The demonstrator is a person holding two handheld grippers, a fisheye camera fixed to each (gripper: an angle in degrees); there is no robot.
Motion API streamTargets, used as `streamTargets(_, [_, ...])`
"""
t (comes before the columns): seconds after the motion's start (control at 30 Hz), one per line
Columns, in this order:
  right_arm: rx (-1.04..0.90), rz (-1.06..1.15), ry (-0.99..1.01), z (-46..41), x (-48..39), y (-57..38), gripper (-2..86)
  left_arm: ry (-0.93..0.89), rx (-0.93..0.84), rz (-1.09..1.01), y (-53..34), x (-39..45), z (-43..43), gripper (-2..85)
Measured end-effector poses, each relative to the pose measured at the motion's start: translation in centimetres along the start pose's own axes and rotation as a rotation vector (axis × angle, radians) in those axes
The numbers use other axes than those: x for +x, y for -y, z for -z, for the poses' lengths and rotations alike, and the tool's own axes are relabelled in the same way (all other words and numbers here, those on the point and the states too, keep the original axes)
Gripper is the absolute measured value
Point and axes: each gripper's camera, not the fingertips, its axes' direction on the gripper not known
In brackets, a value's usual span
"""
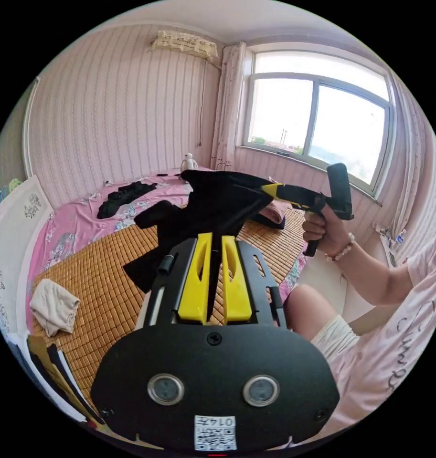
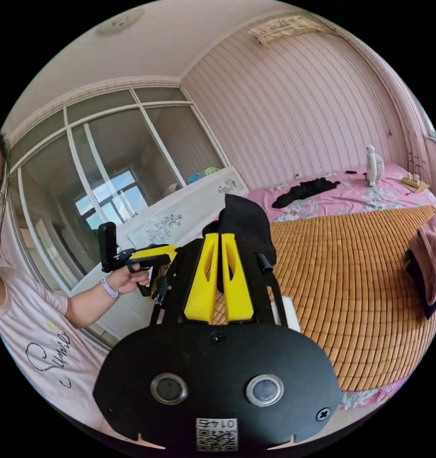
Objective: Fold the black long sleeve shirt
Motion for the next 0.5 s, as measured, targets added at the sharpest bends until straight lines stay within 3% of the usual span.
streamTargets(0.17, [-0.441, -0.250, -0.415, -4.2, 4.0, -12.9, 2.9, 0.067, -0.162, 0.203, -12.6, -4.4, 0.4, 2.0])
streamTargets(0.3, [-0.506, -0.263, -0.424, -4.4, 4.1, -15.4, 6.7, 0.050, -0.347, 0.373, -20.1, -7.3, -2.1, 5.7])
streamTargets(0.5, [-0.551, -0.086, -0.493, -8.3, 3.2, -13.1, 10.1, 0.071, -0.354, 0.430, -20.3, -9.7, -5.8, 10.0])
